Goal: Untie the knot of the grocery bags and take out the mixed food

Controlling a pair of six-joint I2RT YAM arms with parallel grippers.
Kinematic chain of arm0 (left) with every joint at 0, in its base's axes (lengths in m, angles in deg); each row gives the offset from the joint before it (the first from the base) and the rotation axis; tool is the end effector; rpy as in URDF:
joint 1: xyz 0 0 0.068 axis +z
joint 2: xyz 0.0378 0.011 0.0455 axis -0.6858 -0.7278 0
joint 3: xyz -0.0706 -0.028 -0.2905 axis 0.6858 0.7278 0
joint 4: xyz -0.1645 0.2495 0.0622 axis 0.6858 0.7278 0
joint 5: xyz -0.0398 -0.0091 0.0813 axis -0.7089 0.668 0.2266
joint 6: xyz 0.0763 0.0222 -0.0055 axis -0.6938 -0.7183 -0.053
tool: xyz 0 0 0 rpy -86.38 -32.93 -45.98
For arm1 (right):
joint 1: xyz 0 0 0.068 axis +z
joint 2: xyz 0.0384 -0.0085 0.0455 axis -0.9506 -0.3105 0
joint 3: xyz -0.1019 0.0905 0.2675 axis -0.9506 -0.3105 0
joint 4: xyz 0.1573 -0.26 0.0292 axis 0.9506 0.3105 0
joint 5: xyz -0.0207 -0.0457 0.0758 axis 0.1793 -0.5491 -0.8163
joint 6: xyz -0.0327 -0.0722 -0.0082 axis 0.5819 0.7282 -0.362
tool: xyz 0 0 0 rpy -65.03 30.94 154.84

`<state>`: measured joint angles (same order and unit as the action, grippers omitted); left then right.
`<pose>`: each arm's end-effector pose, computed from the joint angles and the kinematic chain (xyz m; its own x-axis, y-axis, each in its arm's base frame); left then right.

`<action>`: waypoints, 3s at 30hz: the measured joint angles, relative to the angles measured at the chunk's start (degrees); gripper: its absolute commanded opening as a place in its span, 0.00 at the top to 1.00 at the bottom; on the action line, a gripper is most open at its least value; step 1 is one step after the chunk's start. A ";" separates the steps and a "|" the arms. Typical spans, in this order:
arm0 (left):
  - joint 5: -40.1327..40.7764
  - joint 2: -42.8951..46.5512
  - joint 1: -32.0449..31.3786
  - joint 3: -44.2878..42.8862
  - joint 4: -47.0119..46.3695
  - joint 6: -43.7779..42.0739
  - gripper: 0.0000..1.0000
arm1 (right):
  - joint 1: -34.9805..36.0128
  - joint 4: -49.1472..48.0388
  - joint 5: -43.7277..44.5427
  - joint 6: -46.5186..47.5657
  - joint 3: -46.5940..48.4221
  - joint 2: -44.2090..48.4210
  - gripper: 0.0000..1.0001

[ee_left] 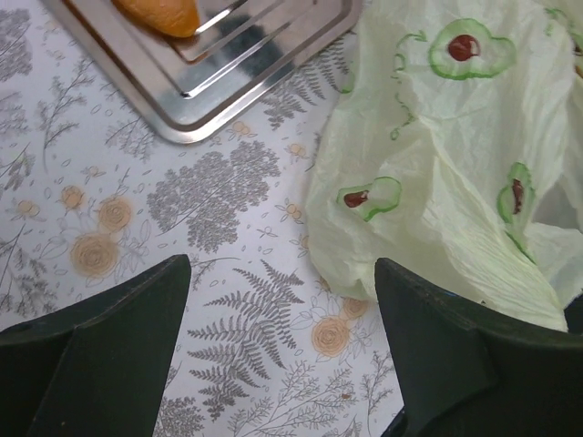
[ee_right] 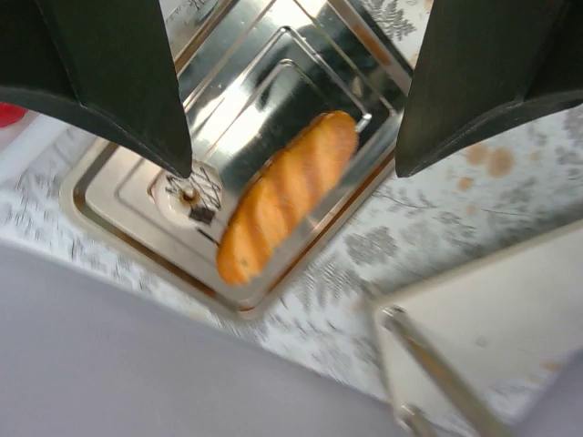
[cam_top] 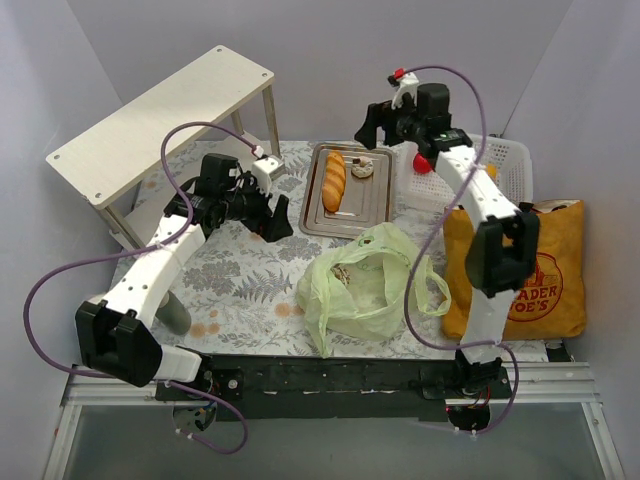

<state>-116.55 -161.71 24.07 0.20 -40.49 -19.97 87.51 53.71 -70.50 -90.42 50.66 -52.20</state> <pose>0.3197 -0.1475 0.3370 -0.8672 -0.1028 -0.4873 0.2646 0.7339 -0.6256 0.5587 0.1795 0.3443 -0.3760 -0.0192 -0.9264 -0.5222 0.8303 0.1947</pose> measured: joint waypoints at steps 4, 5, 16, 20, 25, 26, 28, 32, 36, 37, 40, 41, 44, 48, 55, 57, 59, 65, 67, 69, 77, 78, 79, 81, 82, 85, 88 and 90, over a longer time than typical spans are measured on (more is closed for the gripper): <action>-6.19 0.13 -0.22 -0.31 1.03 -2.23 0.17 | -0.13 -2.60 -7.37 3.67 -16.59 21.51 0.27; -7.80 0.24 -0.63 -0.31 1.42 -2.73 0.17 | -0.11 -3.52 -9.57 5.07 -21.24 27.43 0.33; -20.68 -3.37 -11.34 -1.40 2.91 -7.87 0.19 | 17.38 7.34 -16.90 33.09 -63.32 69.16 0.47; -19.61 -8.59 -14.45 -1.70 2.67 -9.62 0.27 | 22.91 8.74 -10.60 37.53 -72.98 66.53 0.47; -17.38 -11.17 -18.08 -0.07 2.75 -10.78 0.84 | 28.17 13.64 -5.90 45.59 -78.25 68.57 0.47; -17.38 -10.99 -18.62 0.50 3.06 -11.47 0.92 | 29.09 14.60 -5.70 47.06 -78.49 69.46 0.47; -17.27 -9.97 -19.67 2.58 3.93 -14.32 1.00 | 30.53 16.24 -5.38 49.46 -79.01 71.30 0.45; -16.26 -5.07 -21.09 8.76 7.87 -19.15 1.00 | 30.71 15.89 -3.43 49.59 -80.24 72.13 0.42; -14.25 0.72 -21.86 11.23 11.85 -22.60 1.00 | 30.71 11.13 -0.52 45.24 -80.74 70.58 0.43; -13.75 2.08 -21.90 11.19 12.37 -23.76 1.00 | 30.71 9.53 -0.28 44.09 -80.74 69.92 0.43; -12.20 3.85 -21.88 11.17 13.64 -25.90 0.65 | 30.71 4.87 -0.61 41.86 -80.81 67.32 0.44; -11.41 3.82 -21.90 11.17 13.68 -26.36 0.57 | 30.73 3.30 -1.01 41.27 -80.85 66.29 0.44; -8.09 3.45 -21.90 11.17 13.00 -25.51 0.45 | 30.77 -1.73 -2.51 39.85 -81.72 63.41 0.44; -3.61 3.74 -20.98 9.79 12.48 -23.26 0.41 | 30.99 -5.40 -3.78 37.62 -82.64 61.24 0.44; -0.92 8.35 -2.60 4.72 10.91 -19.80 0.53 | 30.99 -12.76 -4.94 30.88 -82.64 58.88 0.43; -0.57 7.56 0.52 5.51 10.34 -17.97 0.58 | 30.99 -15.06 -4.98 28.65 -82.62 57.51 0.43; -1.05 5.51 0.85 7.74 9.42 -15.87 0.66 | 30.99 -17.00 -5.05 26.62 -82.51 55.49 0.43; -3.67 -6.78 0.63 15.41 6.67 -13.62 0.71 | 31.21 -20.44 -5.14 21.66 -81.13 49.24 0.39; -4.35 -8.72 0.61 17.75 5.20 -13.44 0.70 | 31.36 -21.86 -5.18 20.35 -80.63 47.63 0.33; -5.62 -9.88 0.63 19.23 4.11 -13.62 0.70 | 31.41 -23.54 -5.33 19.43 -80.32 46.29 0.30; -11.50 -17.31 -0.11 19.58 -2.84 -14.47 0.68 | 31.71 -29.27 -5.55 14.88 -77.11 37.97 0.19; -12.09 -18.03 -0.28 19.61 -3.52 -14.38 0.68 | 31.76 -29.77 -5.53 14.10 -76.59 36.65 0.18; -12.72 -18.67 -0.48 19.67 -4.17 -14.34 0.68 | 31.78 -30.29 -5.53 13.53 -76.08 35.36 0.17; -13.68 -19.41 -0.94 19.87 -5.16 -14.36 0.68 | 31.82 -31.10 -5.22 12.31 -74.58 32.50 0.17; -14.21 -19.69 -1.09 19.96 -5.51 -14.32 0.68 | 31.85 -31.45 -4.85 11.78 -73.70 31.06 0.18; -16.26 -20.33 -1.27 20.26 -6.99 -14.08 0.68 | 31.95 -32.41 -3.17 10.86 -71.04 26.84 0.32; -17.16 -20.57 -1.31 20.50 -7.89 -13.55 0.68 | 32.04 -33.00 -2.67 10.67 -68.57 23.61 0.51; -17.40 -20.57 -1.31 20.70 -8.17 -13.18 0.68 | 32.06 -33.20 -2.10 11.45 -67.10 22.51 0.73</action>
<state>-133.95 -182.27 22.76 20.90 -48.67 -33.15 119.57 20.51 -72.60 -78.96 -16.44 -29.69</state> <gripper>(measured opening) 0.320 0.541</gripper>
